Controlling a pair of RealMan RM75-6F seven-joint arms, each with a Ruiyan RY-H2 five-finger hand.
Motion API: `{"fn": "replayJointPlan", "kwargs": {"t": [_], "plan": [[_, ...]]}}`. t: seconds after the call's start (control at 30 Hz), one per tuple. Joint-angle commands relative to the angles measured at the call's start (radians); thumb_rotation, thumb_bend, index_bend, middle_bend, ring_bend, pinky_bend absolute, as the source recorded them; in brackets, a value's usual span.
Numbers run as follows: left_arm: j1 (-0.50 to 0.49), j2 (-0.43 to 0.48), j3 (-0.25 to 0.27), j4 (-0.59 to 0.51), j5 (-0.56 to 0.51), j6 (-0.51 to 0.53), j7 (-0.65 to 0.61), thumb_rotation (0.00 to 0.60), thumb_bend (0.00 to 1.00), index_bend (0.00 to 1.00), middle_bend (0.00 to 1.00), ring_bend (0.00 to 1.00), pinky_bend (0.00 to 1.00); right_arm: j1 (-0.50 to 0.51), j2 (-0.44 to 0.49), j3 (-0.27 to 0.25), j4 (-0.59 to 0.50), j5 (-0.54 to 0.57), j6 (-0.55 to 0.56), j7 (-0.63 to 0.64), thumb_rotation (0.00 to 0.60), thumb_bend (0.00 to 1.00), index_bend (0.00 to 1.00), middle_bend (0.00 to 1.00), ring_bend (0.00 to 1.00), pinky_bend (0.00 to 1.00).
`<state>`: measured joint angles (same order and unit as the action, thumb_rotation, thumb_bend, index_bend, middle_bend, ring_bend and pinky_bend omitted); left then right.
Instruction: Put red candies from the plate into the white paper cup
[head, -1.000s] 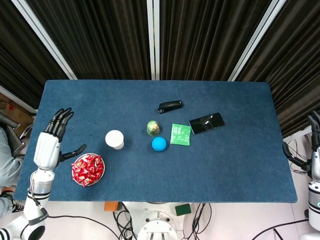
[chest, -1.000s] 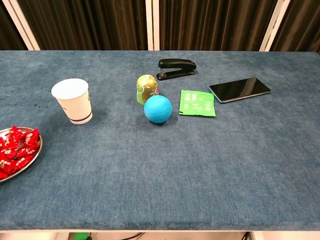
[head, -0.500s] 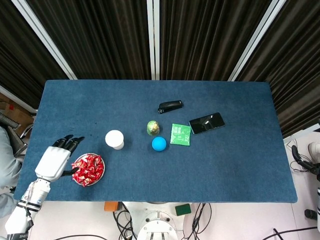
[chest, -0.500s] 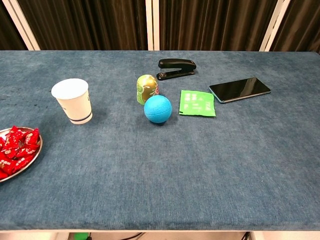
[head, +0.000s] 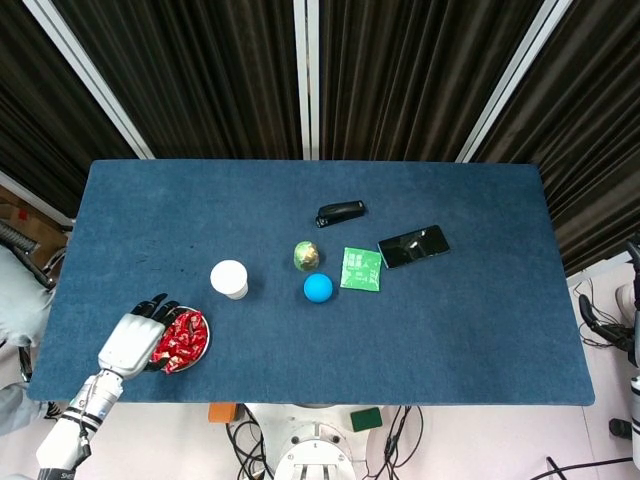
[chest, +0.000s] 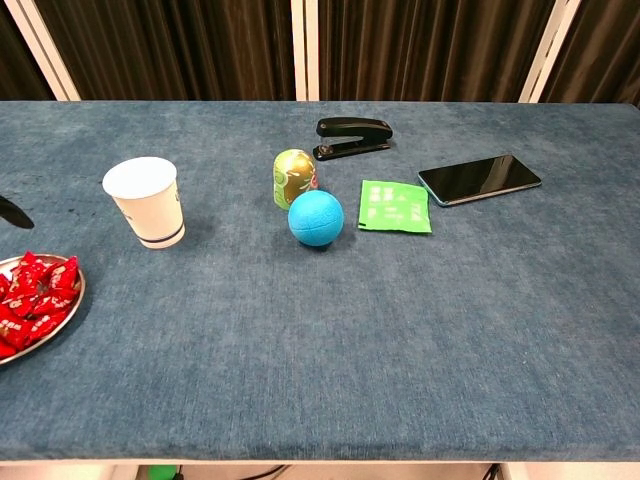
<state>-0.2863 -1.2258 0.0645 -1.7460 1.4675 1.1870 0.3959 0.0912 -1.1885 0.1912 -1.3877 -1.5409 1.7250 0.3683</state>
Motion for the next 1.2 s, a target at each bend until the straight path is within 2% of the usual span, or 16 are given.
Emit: {"fn": "replayJointPlan", "kwargs": {"t": [0.03,0.5,0.9,1.2], "plan": [[-0.001,-0.001,0.002,0.004,-0.005,-0.011,-0.005,0.6,0.13,0.23,0.18,0.07,0.22,0.001,0.0,0.0,-0.002,-0.001,-0.002,-0.002,0.6,0.32,0.0,0.0,0.0,0.0],[-0.042,-0.036,0.001,0.049,-0.026,-0.091,-0.046,0.6,0.13,0.23,0.18,0.03,0.18,0.008,-0.013,-0.001,0.007,0.011,-0.029,-0.013,0.6,0.32,0.0,0.0,0.0,0.0],[-0.049,-0.048,0.002,0.069,-0.04,-0.098,-0.046,0.6,0.14,0.29,0.19,0.03,0.18,0.008,-0.021,-0.002,0.012,0.02,-0.04,-0.017,0.6,0.34,0.0,0.0,0.0,0.0],[-0.055,-0.054,0.001,0.078,-0.054,-0.104,-0.031,0.6,0.16,0.29,0.21,0.03,0.18,0.008,-0.019,-0.002,0.01,0.021,-0.045,-0.024,0.6,0.34,0.0,0.0,0.0,0.0]]}}
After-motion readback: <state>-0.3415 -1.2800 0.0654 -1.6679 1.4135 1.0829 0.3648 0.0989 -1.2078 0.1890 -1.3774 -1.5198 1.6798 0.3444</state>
